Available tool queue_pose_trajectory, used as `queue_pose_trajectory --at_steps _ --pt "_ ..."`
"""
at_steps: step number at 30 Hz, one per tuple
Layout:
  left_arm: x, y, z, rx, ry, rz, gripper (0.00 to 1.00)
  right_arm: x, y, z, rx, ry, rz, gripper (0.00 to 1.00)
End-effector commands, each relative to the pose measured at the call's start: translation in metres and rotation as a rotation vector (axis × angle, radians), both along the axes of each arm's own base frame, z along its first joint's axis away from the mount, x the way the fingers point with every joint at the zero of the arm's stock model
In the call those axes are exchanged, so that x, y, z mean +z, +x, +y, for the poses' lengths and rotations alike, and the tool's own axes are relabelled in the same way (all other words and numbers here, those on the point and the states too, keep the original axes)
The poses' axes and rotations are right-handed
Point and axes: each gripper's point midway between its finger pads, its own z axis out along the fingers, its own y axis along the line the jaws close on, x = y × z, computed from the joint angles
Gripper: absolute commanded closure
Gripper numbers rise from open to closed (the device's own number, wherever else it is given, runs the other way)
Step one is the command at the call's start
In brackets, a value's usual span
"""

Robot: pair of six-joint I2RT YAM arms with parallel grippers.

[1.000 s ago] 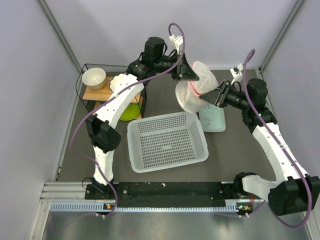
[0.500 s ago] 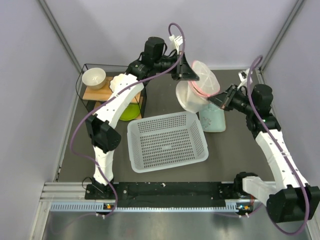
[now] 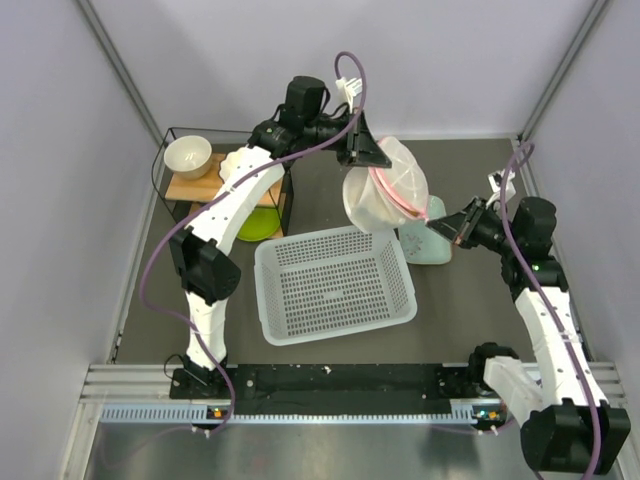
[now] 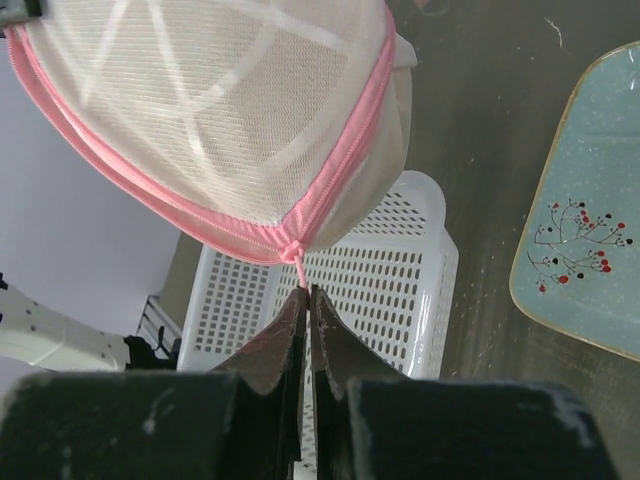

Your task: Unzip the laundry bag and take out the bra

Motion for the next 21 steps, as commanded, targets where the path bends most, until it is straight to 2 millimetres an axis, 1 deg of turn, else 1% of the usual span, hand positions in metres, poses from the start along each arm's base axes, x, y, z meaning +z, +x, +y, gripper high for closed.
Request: queue_pose_trajectory --at_steps 1,7,11,12,14,15,16,17,18,20,21 --pt "0.043 -0.005 0.004 -0.033 -0.094 -0.155 1.00 -0.008 -0.011 -0.010 -0.039 -0.048 0.029 1.00" --pt "0.031 -0.023 0.001 -0.108 -0.083 -0.141 1.00 0.001 -0.002 -0.019 -0.095 -0.085 0.003 1.00" --pt "0.028 -0.034 -0.001 -0.152 -0.087 -0.129 1.00 -0.001 0.005 -0.025 -0.129 -0.106 0.009 1.00" --pt "0.030 -0.038 -0.001 -0.161 -0.090 -0.132 1.00 -0.001 0.006 -0.027 -0.145 -0.114 0.012 1.00" --pt "0.027 -0.041 -0.002 -0.162 -0.085 -0.127 1.00 -0.004 0.008 -0.031 -0.163 -0.133 0.031 1.00" --pt "0.030 -0.043 -0.002 -0.161 -0.085 -0.132 1.00 -0.006 0.009 -0.036 -0.189 -0.150 0.054 1.00" --pt "0.028 -0.044 -0.003 -0.155 -0.081 -0.127 1.00 -0.008 0.010 -0.038 -0.202 -0.161 0.073 0.97" --pt "0.028 -0.047 -0.005 -0.157 -0.078 -0.126 1.00 -0.008 0.011 -0.041 -0.208 -0.183 0.072 0.83" --pt "0.031 -0.049 -0.005 -0.150 -0.078 -0.133 1.00 -0.003 0.011 -0.045 -0.232 -0.198 0.073 0.58" --pt "0.026 -0.050 -0.010 -0.124 -0.061 -0.124 1.00 0.006 0.009 -0.049 -0.248 -0.216 0.050 0.45" --pt "0.025 -0.050 -0.011 -0.107 -0.054 -0.115 1.00 0.018 0.010 -0.051 -0.262 -0.222 0.022 0.32"
